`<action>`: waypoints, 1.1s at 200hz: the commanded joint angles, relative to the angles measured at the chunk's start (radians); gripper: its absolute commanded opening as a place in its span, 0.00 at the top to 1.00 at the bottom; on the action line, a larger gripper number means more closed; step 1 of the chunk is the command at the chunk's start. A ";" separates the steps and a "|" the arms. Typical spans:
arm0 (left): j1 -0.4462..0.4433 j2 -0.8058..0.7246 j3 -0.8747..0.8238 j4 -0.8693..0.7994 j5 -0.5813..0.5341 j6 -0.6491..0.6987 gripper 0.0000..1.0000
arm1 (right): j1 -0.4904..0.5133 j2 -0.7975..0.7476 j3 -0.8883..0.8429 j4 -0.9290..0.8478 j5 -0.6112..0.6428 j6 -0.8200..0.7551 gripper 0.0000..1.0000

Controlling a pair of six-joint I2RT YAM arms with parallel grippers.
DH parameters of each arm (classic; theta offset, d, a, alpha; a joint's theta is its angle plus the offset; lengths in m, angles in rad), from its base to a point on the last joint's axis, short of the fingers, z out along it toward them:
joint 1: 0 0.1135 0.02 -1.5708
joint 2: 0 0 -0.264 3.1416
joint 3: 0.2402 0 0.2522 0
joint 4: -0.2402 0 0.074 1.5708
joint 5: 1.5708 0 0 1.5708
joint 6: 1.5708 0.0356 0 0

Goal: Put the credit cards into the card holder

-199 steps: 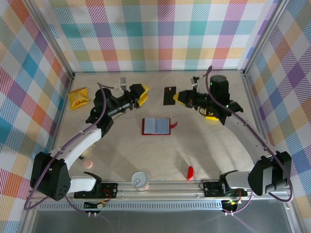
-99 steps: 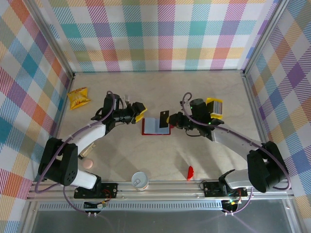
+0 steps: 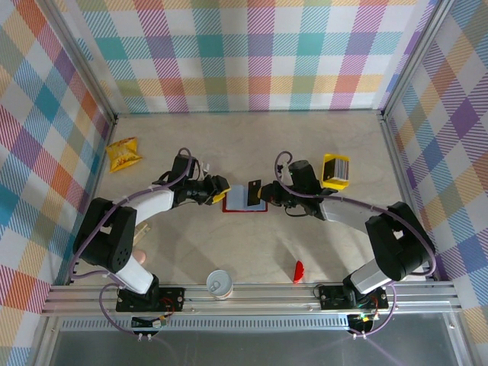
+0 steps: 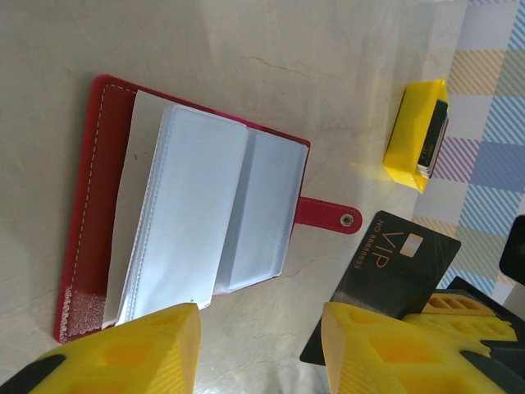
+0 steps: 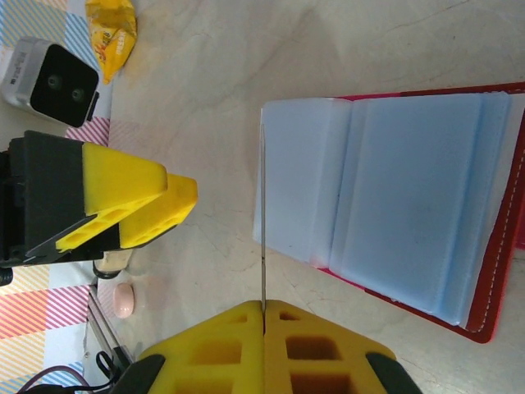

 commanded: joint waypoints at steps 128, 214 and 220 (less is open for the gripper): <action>-0.030 0.121 0.061 0.030 -0.019 0.079 0.73 | -0.001 0.095 0.066 0.026 -0.014 0.016 1.00; -0.030 0.208 0.102 0.022 -0.058 0.113 0.78 | -0.017 0.177 0.097 0.037 -0.035 0.027 1.00; -0.030 0.212 0.099 0.021 -0.065 0.116 0.79 | -0.017 0.183 0.099 0.037 -0.040 0.025 1.00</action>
